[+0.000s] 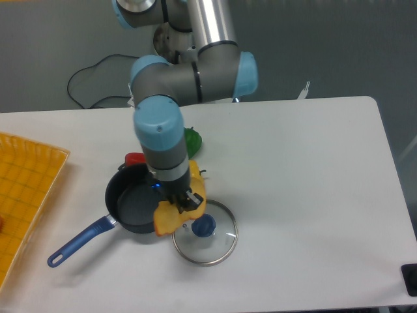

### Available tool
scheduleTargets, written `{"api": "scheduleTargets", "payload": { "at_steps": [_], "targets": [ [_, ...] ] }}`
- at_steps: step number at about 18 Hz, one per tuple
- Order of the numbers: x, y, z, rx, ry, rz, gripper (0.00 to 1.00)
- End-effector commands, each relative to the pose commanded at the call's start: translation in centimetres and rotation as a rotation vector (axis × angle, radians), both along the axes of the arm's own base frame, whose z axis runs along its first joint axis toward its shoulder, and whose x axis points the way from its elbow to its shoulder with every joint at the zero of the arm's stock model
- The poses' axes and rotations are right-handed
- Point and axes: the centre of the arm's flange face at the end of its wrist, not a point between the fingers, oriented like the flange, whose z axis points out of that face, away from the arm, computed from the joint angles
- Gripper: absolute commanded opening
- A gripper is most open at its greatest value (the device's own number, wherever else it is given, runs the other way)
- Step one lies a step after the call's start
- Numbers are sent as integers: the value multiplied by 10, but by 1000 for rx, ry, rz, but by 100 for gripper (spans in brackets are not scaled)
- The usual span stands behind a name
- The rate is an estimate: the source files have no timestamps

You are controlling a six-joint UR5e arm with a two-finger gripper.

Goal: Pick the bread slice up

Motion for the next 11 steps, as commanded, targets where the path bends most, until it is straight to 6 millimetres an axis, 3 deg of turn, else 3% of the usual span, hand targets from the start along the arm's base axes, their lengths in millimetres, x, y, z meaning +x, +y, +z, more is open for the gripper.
{"api": "scheduleTargets", "payload": {
  "at_steps": [11],
  "targets": [
    [5, -1, -6, -6, -12, 35, 11]
  ]
}}
